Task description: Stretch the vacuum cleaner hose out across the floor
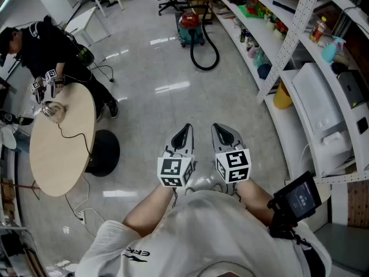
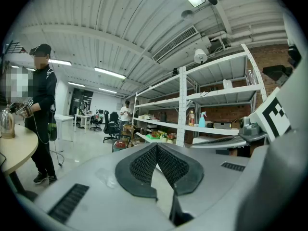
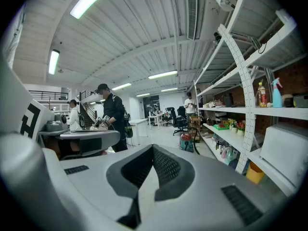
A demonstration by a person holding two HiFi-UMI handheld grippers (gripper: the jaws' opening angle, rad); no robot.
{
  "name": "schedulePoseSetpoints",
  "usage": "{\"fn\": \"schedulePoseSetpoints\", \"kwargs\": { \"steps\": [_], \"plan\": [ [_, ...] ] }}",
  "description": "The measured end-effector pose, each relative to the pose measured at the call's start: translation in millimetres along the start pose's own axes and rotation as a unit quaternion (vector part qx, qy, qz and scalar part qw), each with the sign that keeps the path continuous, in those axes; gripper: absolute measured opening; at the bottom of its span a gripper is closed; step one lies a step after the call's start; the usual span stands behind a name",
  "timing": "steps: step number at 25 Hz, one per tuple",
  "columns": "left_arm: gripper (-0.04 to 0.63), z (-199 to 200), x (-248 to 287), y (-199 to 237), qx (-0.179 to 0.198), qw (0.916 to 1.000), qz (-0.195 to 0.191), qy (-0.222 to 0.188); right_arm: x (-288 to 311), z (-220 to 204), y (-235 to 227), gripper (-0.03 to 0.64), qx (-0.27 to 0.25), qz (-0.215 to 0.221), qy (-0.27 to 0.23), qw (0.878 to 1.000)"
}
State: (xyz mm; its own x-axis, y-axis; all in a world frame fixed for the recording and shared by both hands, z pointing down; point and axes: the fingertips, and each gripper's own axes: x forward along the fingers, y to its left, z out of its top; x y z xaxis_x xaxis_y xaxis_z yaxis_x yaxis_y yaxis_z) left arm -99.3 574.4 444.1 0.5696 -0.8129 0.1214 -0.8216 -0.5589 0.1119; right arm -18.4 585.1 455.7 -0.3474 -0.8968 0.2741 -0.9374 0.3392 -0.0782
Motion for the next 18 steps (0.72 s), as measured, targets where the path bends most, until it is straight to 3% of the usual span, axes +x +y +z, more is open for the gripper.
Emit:
{"fn": "schedulePoseSetpoints", "kwargs": {
  "steps": [18],
  "plan": [
    [0.002,-3,38,-33,-0.004,0.9994,0.035,0.001,-3,-4,-57,0.002,0.011,0.021,-0.002,1.0]
  ]
}}
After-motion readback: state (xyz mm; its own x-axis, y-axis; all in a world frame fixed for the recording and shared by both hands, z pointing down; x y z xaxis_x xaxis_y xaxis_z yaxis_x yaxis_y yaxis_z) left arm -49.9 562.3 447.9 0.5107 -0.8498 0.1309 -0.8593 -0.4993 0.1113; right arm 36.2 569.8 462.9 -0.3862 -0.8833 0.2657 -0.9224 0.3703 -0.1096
